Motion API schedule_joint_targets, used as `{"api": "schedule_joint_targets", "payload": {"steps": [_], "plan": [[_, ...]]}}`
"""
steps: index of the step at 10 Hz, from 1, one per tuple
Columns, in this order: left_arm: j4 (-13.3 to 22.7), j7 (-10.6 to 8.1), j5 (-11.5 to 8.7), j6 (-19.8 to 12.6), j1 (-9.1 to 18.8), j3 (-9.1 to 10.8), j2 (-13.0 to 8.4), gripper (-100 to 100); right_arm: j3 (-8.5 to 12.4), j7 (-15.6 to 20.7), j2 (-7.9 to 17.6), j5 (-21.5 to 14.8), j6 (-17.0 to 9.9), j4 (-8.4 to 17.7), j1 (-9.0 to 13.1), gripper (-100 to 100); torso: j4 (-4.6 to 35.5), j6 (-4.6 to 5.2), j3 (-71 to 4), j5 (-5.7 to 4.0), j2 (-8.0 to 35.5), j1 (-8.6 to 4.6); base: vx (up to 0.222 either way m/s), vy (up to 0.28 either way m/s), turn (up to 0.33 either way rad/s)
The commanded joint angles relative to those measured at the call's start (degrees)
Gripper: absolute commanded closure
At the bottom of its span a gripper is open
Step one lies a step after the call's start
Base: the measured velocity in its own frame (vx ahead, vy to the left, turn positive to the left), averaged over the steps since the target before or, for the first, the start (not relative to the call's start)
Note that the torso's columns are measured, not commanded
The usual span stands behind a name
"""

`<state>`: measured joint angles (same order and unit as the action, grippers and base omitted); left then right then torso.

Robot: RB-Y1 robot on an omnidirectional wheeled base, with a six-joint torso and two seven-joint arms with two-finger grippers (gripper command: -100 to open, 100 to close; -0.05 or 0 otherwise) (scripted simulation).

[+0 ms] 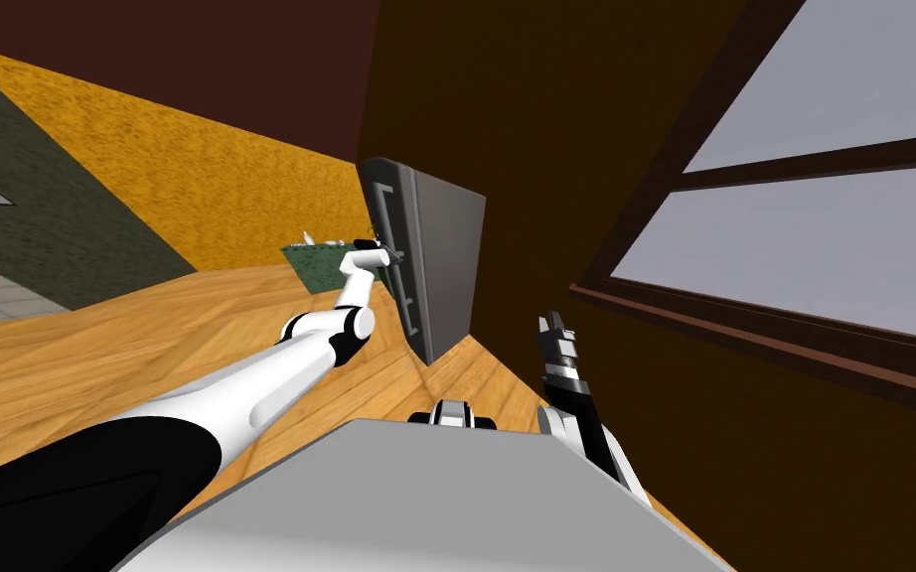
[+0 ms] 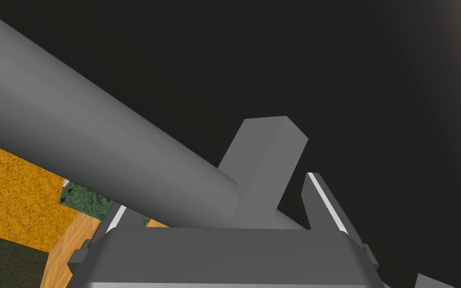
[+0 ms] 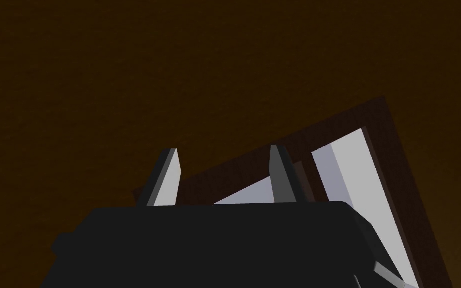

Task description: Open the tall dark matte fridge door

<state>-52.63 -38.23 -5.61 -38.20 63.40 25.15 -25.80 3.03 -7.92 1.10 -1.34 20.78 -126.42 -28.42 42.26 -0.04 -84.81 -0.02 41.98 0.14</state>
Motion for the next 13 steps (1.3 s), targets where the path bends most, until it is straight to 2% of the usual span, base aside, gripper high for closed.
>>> {"api": "schedule_joint_targets", "payload": {"steps": [1,2,3,7,8,11,13], "plan": [[-1.8,1.53,0.6,-1.2,0.0,1.67,2.0,-100,0.0,0.0,0.0,0.0,0.0,0.0,0.0,0,0.0,-0.04,0.0,0.00,0.0,0.00,0.030,-0.024,0.055],[0.4,-0.21,-0.5,0.3,0.0,-0.55,-0.6,100,0.0,0.0,0.0,0.0,0.0,0.0,0.0,0,-0.1,0.08,0.0,0.01,0.0,0.05,-0.057,0.001,-0.250],[0.4,-0.21,-0.5,0.3,0.0,-0.55,-0.8,100,0.0,0.0,0.0,0.0,0.0,0.0,0.0,0,-0.1,0.33,0.0,-0.05,0.0,-0.03,-0.077,0.031,-0.217],[5.6,-6.74,-3.4,3.6,-1.1,-7.16,-8.4,100,0.0,0.0,0.0,0.0,0.0,0.0,0.0,0,-0.2,0.26,0.1,-0.07,0.1,-0.41,-0.077,0.009,-0.206],[5.6,-6.74,-3.4,3.6,-1.1,-7.26,-8.8,100,0.0,0.0,0.0,0.0,0.0,0.0,0.0,0,-0.2,0.25,0.1,-0.02,0.1,-0.43,-0.057,-0.006,-0.075],[9.6,-11.64,-5.7,6.1,-1.8,-12.18,-14.8,100,0.0,0.0,0.0,0.0,0.0,0.0,0.0,0,-0.1,0.18,0.3,-0.04,0.4,-0.41,-0.069,-0.008,-0.190],[9.6,-11.64,-5.7,6.1,-1.8,-12.29,-14.9,100,0.0,0.0,0.0,0.0,0.0,0.0,0.0,0,-0.2,0.09,0.4,0.03,0.5,-0.52,-0.034,0.003,-0.031]]}}
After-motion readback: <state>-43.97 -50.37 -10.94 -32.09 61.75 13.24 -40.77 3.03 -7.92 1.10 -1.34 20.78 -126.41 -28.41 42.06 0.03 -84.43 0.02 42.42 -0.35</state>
